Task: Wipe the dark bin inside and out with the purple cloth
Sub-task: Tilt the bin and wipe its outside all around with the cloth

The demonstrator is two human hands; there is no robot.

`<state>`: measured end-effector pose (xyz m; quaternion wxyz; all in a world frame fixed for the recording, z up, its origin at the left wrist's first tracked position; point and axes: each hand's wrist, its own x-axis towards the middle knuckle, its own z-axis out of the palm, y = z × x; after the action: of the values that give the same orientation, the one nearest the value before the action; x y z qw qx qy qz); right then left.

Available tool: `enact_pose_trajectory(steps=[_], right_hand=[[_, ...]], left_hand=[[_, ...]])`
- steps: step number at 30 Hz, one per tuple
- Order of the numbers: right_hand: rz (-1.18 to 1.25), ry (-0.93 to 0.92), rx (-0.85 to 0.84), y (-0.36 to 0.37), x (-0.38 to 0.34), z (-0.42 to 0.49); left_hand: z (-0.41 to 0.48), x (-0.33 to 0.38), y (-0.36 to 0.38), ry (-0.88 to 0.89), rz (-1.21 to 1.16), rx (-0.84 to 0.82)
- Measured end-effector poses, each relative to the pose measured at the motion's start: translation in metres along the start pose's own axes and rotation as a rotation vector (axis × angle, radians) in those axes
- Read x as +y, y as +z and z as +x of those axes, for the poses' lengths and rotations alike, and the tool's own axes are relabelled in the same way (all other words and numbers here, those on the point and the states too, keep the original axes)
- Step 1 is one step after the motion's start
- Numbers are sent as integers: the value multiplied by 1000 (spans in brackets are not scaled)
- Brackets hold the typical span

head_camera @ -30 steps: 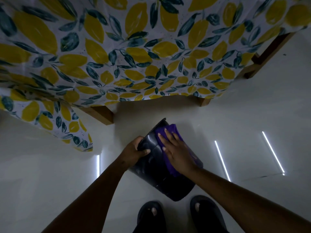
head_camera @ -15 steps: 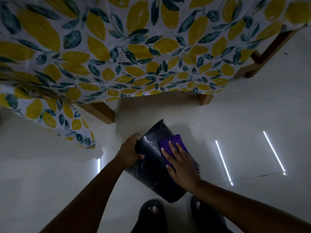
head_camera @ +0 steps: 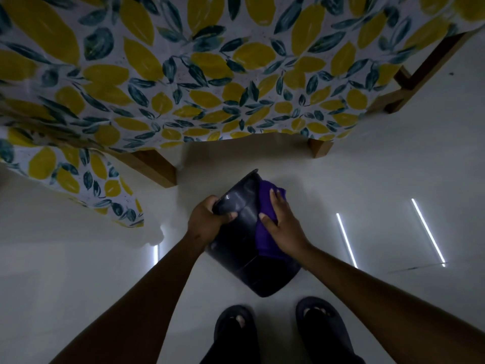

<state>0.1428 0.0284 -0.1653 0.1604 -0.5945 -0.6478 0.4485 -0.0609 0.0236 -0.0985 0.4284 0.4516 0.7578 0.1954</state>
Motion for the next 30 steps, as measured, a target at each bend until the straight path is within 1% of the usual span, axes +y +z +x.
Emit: enact_pose_trajectory(steps=[2,3,7,9,11,12,13,16,17,18,19,20,23,25,26,28,30], right_hand=[[-25,-5,-20,-1,16,-20],[-63,-46,-31,1,23,-33],[-389,-358,-11,17,32,-61],[-450,-471,-14,22,21,-50],[-466,-524,-20,22,8,-30],[-457,-515,-6,20,1,-17],[-415,-461,3,17,-3,-4],[-98,-64,-35,9,0,14],[-47,6,-37,9,7,10],[-46,29,-36,9,12,0],[-70,14,-29,10,16,-14],[-133,-40,-16,12,19,-29],[-403,-257,28,23,18,-58],[-548,-392,7,30,11,-57],[-589,-446,-21,31,7,-51],[-598,-503,-57,31,-4,-35],[-558,-470,-59,26,-13,-18]], left_hand=[[2,-1,-2,-5,-55,0],[3,-5,-3,-15,-72,-1],[3,-19,-13,10,-22,-51],[2,-25,-18,15,-22,-96],[2,-28,-20,21,-28,-125],[3,-30,-21,29,-14,-131],[4,-31,-21,39,11,-127],[3,-31,-20,61,41,-91],[2,-30,-19,65,41,-73],[1,-29,-18,64,39,-59],[1,-29,-17,63,37,-49],[2,-28,-16,64,34,-43],[7,-23,-12,88,70,-35],[10,-21,-12,94,71,-45],[10,-22,-12,96,61,-55],[9,-24,-14,95,61,-78],[10,-27,-14,88,70,-98]])
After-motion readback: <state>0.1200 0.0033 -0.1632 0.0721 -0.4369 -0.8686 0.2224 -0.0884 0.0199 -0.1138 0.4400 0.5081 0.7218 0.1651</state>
